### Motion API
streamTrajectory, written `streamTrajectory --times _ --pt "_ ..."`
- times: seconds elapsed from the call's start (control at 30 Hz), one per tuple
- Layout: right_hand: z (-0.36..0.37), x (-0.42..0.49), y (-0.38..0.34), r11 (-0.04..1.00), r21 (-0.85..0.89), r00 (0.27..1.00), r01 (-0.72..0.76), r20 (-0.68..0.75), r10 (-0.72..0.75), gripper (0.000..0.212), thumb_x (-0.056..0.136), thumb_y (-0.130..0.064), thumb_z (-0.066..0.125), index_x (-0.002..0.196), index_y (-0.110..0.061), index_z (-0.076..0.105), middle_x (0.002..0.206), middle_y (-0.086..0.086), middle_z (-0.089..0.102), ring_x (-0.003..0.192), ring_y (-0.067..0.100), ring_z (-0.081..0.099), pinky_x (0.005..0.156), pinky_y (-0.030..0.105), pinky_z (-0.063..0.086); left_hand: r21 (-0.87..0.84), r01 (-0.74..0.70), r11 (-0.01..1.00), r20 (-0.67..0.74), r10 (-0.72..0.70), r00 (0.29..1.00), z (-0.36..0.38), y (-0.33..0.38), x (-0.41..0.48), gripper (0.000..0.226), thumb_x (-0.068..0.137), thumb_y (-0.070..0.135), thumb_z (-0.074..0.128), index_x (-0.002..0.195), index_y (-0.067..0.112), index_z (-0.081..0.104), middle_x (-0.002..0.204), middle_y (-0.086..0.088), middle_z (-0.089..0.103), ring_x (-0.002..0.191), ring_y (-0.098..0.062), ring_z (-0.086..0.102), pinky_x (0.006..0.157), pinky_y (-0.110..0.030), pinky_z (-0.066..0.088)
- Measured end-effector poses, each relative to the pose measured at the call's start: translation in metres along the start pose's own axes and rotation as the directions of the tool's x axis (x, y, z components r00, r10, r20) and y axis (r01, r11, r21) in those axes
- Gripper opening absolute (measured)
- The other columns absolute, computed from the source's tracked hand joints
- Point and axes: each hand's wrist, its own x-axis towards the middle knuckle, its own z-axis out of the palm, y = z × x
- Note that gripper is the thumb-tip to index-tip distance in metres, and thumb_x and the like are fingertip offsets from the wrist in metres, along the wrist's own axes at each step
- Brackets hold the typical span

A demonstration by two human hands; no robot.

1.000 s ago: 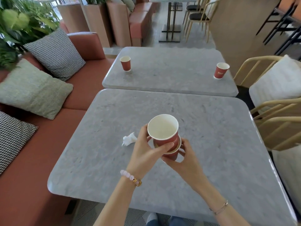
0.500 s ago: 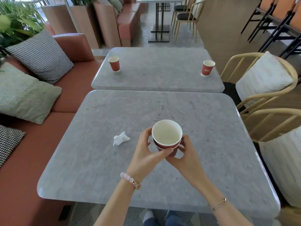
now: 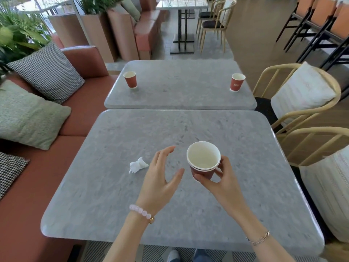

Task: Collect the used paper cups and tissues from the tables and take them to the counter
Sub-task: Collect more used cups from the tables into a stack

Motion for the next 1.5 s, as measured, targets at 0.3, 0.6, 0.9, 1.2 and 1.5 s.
streamTrajectory --times 0.3,0.6,0.9,1.2,1.5 --pt "-0.025 0.000 -0.008 1.000 0.028 0.996 0.002 -0.085 0.000 0.056 0.057 -0.040 0.081 0.099 -0.052 0.047 0.107 -0.033 0.058 0.103 -0.011 0.058 0.075 0.013 0.046 0.520 -0.189 0.833 -0.058 0.255 0.965 0.006 0.018 0.015 0.041 0.087 0.033 0.043 0.116 0.009 0.059 0.106 -0.004 0.065 0.094 -0.027 0.062 0.083 -0.036 0.048" --pt "-0.069 -0.006 -0.014 0.998 0.064 0.978 0.023 -0.209 -0.009 0.062 0.051 -0.047 0.079 0.105 -0.047 0.048 0.108 -0.029 0.060 0.103 -0.006 0.060 0.080 0.022 0.046 0.602 -0.317 0.733 0.041 0.369 0.929 0.029 0.038 0.029 0.038 0.089 0.032 0.042 0.111 0.008 0.062 0.102 -0.004 0.067 0.091 -0.026 0.063 0.083 -0.039 0.048" --pt "-0.123 -0.037 -0.016 0.998 0.055 0.926 0.037 -0.378 -0.014 0.066 0.069 -0.019 0.083 0.122 -0.037 0.049 0.119 -0.017 0.060 0.108 -0.002 0.059 0.085 0.022 0.046 0.518 -0.482 0.707 0.176 0.464 0.868 0.069 0.074 0.037 0.041 0.090 0.035 0.041 0.113 0.008 0.061 0.105 -0.006 0.066 0.094 -0.028 0.062 0.087 -0.044 0.047" --pt "-0.127 -0.120 -0.026 1.000 0.024 0.753 -0.020 -0.657 0.031 0.068 0.064 -0.029 0.083 0.123 -0.037 0.050 0.115 -0.020 0.062 0.107 -0.001 0.059 0.093 0.029 0.047 0.331 -0.712 0.619 0.320 0.636 0.702 0.081 0.098 0.014 0.041 0.090 0.035 0.040 0.115 0.009 0.060 0.107 -0.006 0.066 0.095 -0.028 0.062 0.087 -0.044 0.048" --pt "-0.141 -0.213 -0.038 0.999 0.026 0.583 -0.021 -0.812 0.033 0.064 0.068 -0.023 0.081 0.124 -0.029 0.051 0.114 -0.011 0.066 0.106 0.003 0.062 0.092 0.028 0.048 0.147 -0.835 0.530 0.457 0.713 0.532 0.115 0.138 -0.030 0.045 0.091 0.039 0.036 0.117 0.011 0.060 0.111 -0.006 0.065 0.101 -0.026 0.061 0.090 -0.044 0.047"
